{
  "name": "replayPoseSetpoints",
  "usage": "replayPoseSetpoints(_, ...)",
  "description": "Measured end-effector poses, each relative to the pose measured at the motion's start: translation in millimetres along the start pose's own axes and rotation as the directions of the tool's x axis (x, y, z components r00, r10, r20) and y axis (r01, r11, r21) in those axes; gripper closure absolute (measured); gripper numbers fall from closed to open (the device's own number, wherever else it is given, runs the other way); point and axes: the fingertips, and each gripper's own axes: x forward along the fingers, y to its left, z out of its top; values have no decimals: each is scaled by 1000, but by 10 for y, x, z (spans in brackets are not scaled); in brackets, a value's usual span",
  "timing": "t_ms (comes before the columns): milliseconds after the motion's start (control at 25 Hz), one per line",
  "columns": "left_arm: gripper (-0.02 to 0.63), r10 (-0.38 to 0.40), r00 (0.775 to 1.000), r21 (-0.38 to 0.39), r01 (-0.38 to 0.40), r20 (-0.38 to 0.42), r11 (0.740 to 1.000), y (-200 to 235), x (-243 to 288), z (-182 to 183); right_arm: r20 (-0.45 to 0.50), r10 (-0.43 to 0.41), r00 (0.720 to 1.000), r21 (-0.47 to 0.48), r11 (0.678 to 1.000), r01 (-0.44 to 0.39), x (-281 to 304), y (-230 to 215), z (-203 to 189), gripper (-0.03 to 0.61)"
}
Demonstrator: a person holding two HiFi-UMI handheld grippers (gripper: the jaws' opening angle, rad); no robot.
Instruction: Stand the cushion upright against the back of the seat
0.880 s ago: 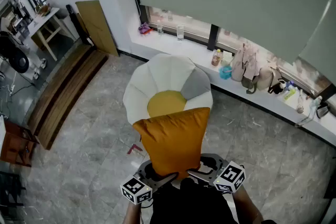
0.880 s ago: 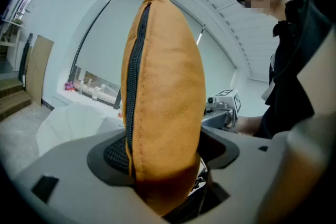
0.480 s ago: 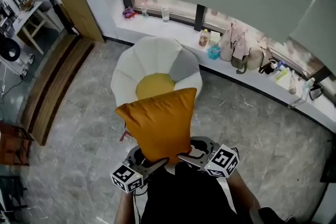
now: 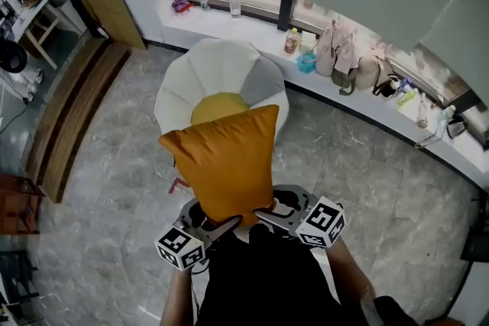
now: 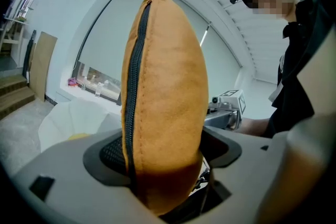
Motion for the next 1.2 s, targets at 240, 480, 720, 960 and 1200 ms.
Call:
replayPoseSetpoints(240, 198, 36, 997, 12, -35, -66, 999, -54, 47, -119, -28, -7, 1000, -54, 999, 6, -68, 27, -109, 354)
replayPoseSetpoints(480, 186, 113, 985, -15, -116, -132, 993, -46, 104, -265, -73, -1, 997, -77, 997, -5, -75, -8, -225, 354)
replayPoseSetpoints(720, 184, 171, 965, -42, -183, -201, 982, -73, 79, -475, -123, 17, 992, -49, 999, -23, -63, 46, -425, 360)
replayPoseSetpoints(960, 185, 110, 978, -89, -127, -175, 988, 22, 30, -445, -96, 40, 995, 37, 999, -37, 42, -10, -410, 354)
replayPoseSetpoints(1200, 186, -27, 986, -70, 16, -165, 997, 203, 129, -315, -111, 10, 994, 38, 999, -6, 138, -224, -300, 351)
